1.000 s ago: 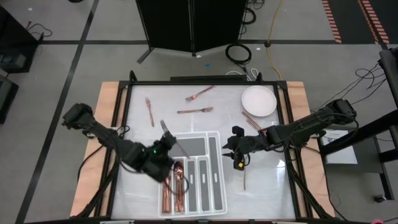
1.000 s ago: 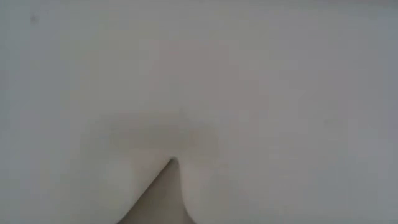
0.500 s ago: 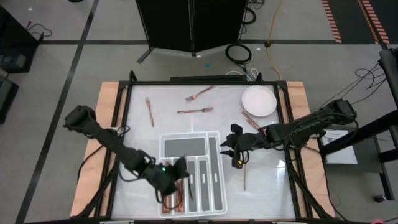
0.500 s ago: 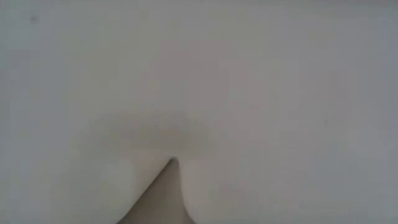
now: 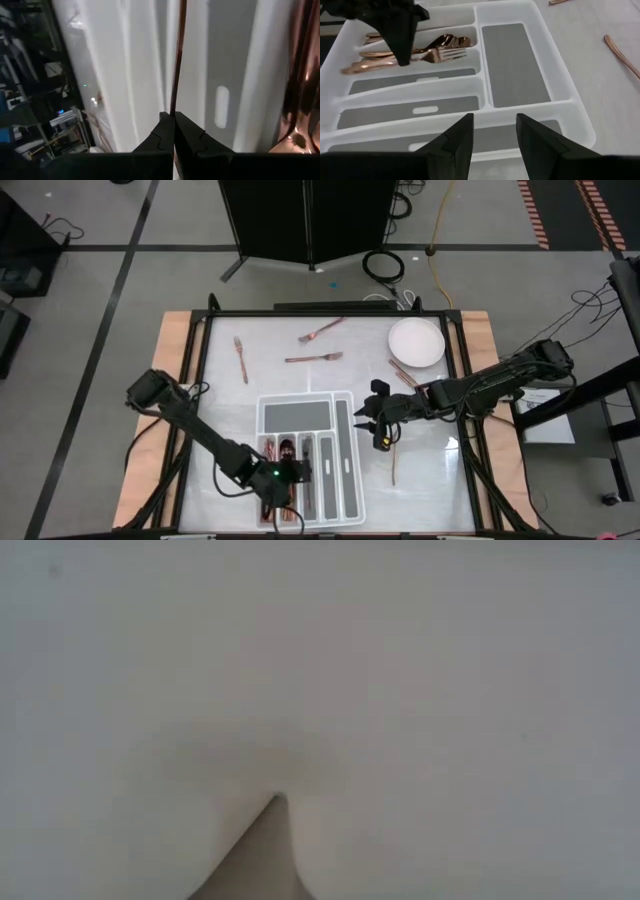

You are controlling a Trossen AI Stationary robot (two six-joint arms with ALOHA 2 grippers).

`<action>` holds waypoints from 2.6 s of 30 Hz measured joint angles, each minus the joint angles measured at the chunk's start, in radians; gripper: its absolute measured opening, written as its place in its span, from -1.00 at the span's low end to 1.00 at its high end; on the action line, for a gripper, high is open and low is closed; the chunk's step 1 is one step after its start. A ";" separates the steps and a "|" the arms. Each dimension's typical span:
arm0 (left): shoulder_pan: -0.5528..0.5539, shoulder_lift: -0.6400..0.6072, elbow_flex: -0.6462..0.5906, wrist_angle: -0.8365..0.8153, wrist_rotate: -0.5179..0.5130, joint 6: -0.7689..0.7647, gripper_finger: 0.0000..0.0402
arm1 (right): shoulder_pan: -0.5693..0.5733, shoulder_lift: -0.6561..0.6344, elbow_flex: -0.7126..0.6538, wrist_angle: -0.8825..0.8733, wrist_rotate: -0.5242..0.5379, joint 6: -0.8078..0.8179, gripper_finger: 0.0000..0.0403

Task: Sort silverware
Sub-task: Put the fork into the silverware tray

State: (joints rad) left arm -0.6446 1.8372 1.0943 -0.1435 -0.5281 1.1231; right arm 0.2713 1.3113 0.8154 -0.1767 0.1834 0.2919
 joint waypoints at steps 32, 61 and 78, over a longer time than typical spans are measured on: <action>0.000 0.022 0.000 0.004 0.024 -0.069 -0.53 | 0.012 0.000 0.000 -0.034 -0.002 0.021 -0.31; -0.092 -0.545 -0.012 -0.764 -0.416 -1.713 -0.52 | 0.266 0.039 0.131 -0.704 0.021 1.047 -0.31; -0.120 -0.494 -0.088 -0.508 -0.752 -1.769 -0.52 | 0.274 0.279 0.117 -0.635 -0.050 1.102 -0.31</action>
State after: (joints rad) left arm -0.7647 1.3428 1.0065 -0.6519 -1.2804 -0.6460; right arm 0.5453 1.5907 0.9329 -0.8119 0.1330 1.3941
